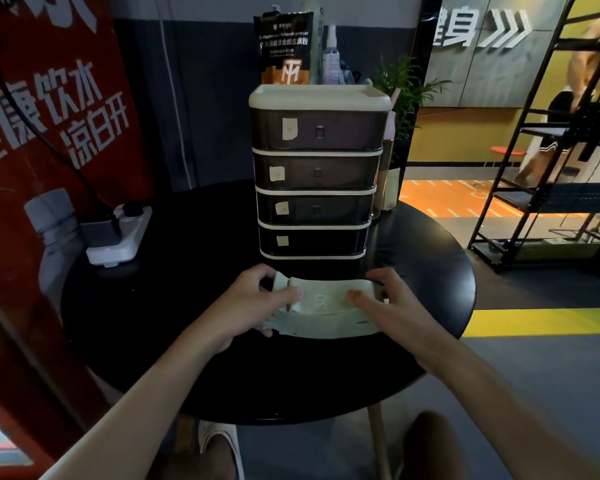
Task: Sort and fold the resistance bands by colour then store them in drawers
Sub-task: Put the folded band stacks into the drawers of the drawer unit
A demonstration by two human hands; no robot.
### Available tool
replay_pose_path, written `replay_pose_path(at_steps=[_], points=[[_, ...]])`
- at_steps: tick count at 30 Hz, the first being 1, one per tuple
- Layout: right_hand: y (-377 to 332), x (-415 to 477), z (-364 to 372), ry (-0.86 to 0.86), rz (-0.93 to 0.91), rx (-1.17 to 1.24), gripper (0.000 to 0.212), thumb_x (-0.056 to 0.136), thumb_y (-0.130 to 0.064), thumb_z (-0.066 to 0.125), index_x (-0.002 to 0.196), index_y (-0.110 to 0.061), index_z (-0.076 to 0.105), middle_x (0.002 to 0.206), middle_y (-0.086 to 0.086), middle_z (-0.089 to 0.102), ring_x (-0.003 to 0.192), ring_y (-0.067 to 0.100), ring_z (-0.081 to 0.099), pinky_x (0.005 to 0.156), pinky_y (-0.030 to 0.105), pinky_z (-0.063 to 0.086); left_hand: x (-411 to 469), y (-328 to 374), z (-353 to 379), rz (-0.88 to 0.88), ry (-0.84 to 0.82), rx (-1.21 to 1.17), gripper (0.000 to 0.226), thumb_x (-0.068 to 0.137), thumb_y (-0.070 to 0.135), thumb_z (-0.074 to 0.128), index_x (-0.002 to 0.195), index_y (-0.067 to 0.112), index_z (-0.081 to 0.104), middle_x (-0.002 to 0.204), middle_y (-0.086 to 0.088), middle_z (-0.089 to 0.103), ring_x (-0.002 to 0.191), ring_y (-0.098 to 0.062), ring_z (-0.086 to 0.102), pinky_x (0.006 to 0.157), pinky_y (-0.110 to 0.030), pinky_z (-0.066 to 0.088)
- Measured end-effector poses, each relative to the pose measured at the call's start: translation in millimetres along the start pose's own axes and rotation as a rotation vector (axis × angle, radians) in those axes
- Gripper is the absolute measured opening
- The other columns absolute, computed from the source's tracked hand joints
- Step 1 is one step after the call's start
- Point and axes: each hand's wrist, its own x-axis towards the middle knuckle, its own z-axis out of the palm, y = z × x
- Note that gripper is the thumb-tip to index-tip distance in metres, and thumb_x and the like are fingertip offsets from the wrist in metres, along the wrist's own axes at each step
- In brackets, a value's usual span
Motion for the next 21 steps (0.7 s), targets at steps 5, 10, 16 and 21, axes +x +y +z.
replay_pose_path(at_steps=[5,10,16,21], points=[[0,-2,1,-0.037,0.013,-0.123,0.038,0.088,-0.048,0.063,0.118,-0.028,0.052,0.107,-0.004,0.064,0.092,0.012,0.067,0.072,0.027,0.056,0,-10,1,0.116,0.068,0.152,0.031,0.085,0.041,0.073,0.113,0.039,0.059,0.105,0.000,0.062,0.091,-0.014,0.065,0.079,-0.035,0.056],[8,-4,0,0.001,-0.135,-0.296,0.039,0.087,-0.055,0.059,0.121,-0.037,0.053,0.116,-0.008,0.050,0.113,0.015,0.050,0.097,0.038,0.048,-2,-17,2,0.372,0.086,0.121,0.020,0.092,0.026,0.070,0.110,0.035,0.069,0.123,0.010,0.057,0.117,-0.006,0.055,0.099,-0.033,0.047],[9,-11,-4,-0.028,-0.226,-0.261,0.032,0.092,-0.043,0.060,0.123,-0.039,0.052,0.118,-0.011,0.048,0.111,0.009,0.051,0.090,0.025,0.049,1,-14,8,0.471,0.079,0.220,0.011,0.094,0.023,0.065,0.097,0.023,0.076,0.116,0.010,0.060,0.113,0.002,0.055,0.098,-0.022,0.041],[7,-10,-9,-0.043,-0.235,-0.234,0.037,0.091,-0.041,0.063,0.126,-0.034,0.055,0.118,-0.012,0.050,0.112,0.011,0.053,0.096,0.034,0.051,3,-14,9,0.483,0.042,0.214,0.009,0.092,0.023,0.068,0.097,0.028,0.074,0.114,0.015,0.061,0.111,-0.001,0.058,0.097,-0.024,0.044]])
